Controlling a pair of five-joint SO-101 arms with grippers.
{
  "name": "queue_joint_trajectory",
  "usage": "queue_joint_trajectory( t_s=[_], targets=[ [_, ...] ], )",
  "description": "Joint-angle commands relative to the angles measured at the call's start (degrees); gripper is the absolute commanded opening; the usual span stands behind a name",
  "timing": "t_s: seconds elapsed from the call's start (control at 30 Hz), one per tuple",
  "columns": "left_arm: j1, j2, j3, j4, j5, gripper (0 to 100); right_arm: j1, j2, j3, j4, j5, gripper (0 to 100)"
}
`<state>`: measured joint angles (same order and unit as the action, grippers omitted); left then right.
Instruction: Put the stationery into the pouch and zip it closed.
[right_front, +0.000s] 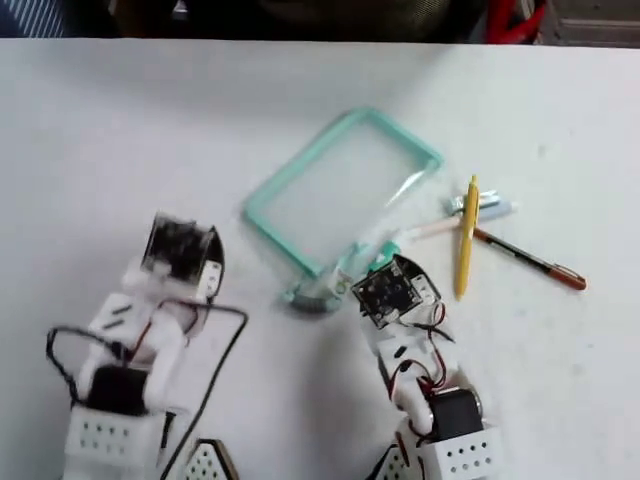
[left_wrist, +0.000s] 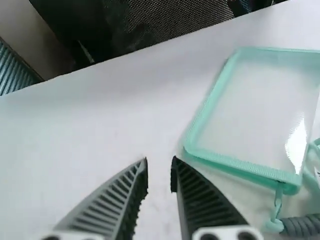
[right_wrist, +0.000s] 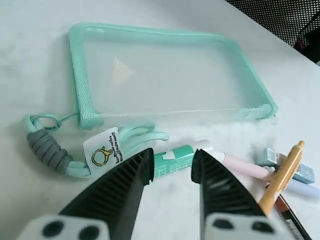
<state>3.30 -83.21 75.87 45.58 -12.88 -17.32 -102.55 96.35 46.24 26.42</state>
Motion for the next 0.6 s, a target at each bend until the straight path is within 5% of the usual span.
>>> queue_joint_trajectory(
  t_s=[0.0,0.2,0.33,0.57],
  targets=[
    [0.5,19.6,-8.1,-4.0,-0.4,9,-0.6,-0.1,0.5,0.1,0.7,13.4],
    [11.6,23.3,-2.6,-7.9,0.4,10,-0.6,-0.4,0.5,0.1,0.7,13.4],
    [14.1,26.2,-1.6,-11.7,1.6,19,-0.6,-0.4,0.5,0.0,0.7,13.4],
    [14.4,55.7,-20.6,-5.4,7.1,20,-0.6,-0.4,0.5,0.0,0.7,13.4]
  ],
)
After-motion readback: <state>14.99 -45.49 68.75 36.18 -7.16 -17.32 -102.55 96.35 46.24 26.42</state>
